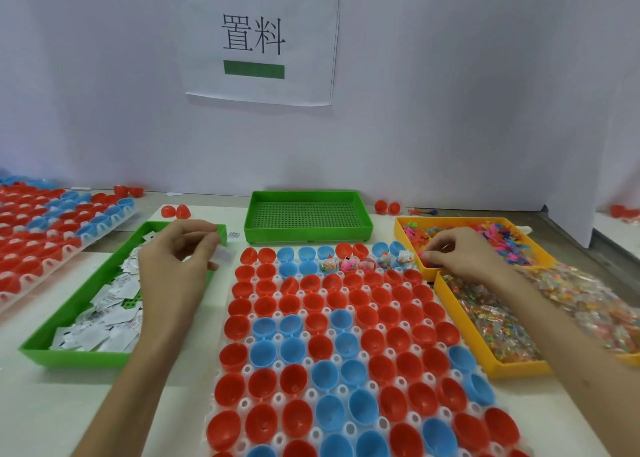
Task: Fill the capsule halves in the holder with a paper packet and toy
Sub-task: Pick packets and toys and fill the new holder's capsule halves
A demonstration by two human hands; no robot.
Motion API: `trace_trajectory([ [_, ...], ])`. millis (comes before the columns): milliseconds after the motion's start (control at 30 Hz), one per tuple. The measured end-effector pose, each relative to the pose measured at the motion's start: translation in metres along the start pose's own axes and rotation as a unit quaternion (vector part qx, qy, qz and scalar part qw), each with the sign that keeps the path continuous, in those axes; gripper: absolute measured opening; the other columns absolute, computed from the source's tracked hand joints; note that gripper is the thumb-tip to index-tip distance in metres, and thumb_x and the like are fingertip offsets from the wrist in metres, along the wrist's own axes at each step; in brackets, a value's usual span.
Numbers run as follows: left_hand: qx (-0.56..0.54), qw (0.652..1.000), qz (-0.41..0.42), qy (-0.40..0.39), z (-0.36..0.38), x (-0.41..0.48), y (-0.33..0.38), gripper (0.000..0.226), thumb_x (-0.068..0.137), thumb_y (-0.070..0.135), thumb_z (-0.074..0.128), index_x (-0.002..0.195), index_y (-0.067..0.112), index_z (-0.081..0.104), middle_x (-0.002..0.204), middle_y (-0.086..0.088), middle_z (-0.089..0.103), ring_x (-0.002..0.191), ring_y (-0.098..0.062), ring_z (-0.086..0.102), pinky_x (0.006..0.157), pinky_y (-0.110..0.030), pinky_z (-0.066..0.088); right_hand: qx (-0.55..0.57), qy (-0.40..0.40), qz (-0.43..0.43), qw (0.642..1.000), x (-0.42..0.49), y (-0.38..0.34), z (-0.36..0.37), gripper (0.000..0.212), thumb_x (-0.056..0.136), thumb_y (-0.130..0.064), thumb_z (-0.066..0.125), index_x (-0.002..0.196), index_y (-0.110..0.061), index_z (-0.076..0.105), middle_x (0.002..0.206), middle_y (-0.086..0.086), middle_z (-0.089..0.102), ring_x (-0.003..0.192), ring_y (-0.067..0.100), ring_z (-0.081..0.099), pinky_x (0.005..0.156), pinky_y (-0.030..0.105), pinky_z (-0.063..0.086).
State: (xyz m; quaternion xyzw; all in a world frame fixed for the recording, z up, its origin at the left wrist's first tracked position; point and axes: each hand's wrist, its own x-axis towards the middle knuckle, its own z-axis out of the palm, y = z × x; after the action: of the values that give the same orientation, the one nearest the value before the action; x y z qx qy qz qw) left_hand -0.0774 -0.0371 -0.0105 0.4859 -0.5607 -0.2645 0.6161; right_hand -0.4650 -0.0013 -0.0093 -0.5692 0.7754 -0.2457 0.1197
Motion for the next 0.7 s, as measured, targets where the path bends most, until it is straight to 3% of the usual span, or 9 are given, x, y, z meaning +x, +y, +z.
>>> trace_trajectory([
  [67,-0.057,0.997,-0.041,-0.014,0.005,-0.003,0.003,0.019,0.091,0.006,0.069,0.088,0.025,0.071,0.082,0.003,0.073,0.076,-0.009,0.069,0.060,-0.014,0.053,0.011,0.065,-0.004,0.998,-0.003,-0.003,0.000,0.013,0.089,-0.021,0.074,0.077,-0.025,0.071,0.086,-0.009,0.069,0.088,0.013,0.064,0.076,0.035,0.053],
  [167,-0.146,0.983,-0.103,-0.048,0.013,-0.010,0.011,0.016,0.090,0.006,0.069,0.088,0.021,0.071,0.078,0.004,0.073,0.070,-0.006,0.067,0.058,-0.015,0.053,0.063,0.163,-0.036,0.984,-0.012,-0.015,-0.006,0.007,0.091,-0.017,0.072,0.085,-0.019,0.068,0.083,-0.006,0.066,0.087,0.016,0.065,0.068,0.020,0.045],
  [233,-0.195,0.969,-0.130,-0.080,0.018,-0.018,0.019,0.015,0.089,0.006,0.069,0.088,0.020,0.072,0.077,0.001,0.071,0.065,-0.008,0.065,0.059,-0.018,0.055,0.135,0.179,-0.056,0.973,-0.025,-0.034,-0.012,0.004,0.091,-0.015,0.071,0.088,-0.016,0.069,0.083,-0.006,0.069,0.085,0.013,0.067,0.067,0.016,0.045],
  [367,-0.276,0.935,-0.158,-0.154,0.030,-0.036,0.036,0.010,0.076,0.016,0.072,0.085,0.022,0.072,0.074,0.000,0.068,0.061,-0.011,0.061,0.058,-0.018,0.054,0.305,0.063,-0.146,0.939,-0.073,-0.092,-0.016,0.012,0.089,-0.007,0.071,0.094,-0.018,0.072,0.079,-0.004,0.076,0.074,0.007,0.072,0.070,0.013,0.054],
  [467,-0.321,0.911,-0.182,-0.187,0.038,-0.048,0.046,0.014,0.072,0.015,0.071,0.086,0.017,0.070,0.075,-0.002,0.066,0.060,-0.009,0.060,0.057,-0.016,0.054,0.333,-0.028,-0.217,0.917,-0.107,-0.123,-0.004,0.013,0.089,-0.004,0.071,0.094,-0.014,0.075,0.080,0.001,0.076,0.072,0.012,0.073,0.073,0.018,0.056],
  [700,-0.349,0.887,-0.190,-0.235,0.044,-0.065,0.057,0.011,0.073,0.011,0.068,0.081,0.017,0.072,0.071,0.000,0.067,0.058,-0.008,0.062,0.055,-0.016,0.054,0.327,-0.034,-0.214,0.920,-0.119,-0.138,0.022,0.017,0.088,-0.006,0.072,0.084,-0.022,0.076,0.087,-0.006,0.074,0.083,0.010,0.071,0.081,0.034,0.059],
])
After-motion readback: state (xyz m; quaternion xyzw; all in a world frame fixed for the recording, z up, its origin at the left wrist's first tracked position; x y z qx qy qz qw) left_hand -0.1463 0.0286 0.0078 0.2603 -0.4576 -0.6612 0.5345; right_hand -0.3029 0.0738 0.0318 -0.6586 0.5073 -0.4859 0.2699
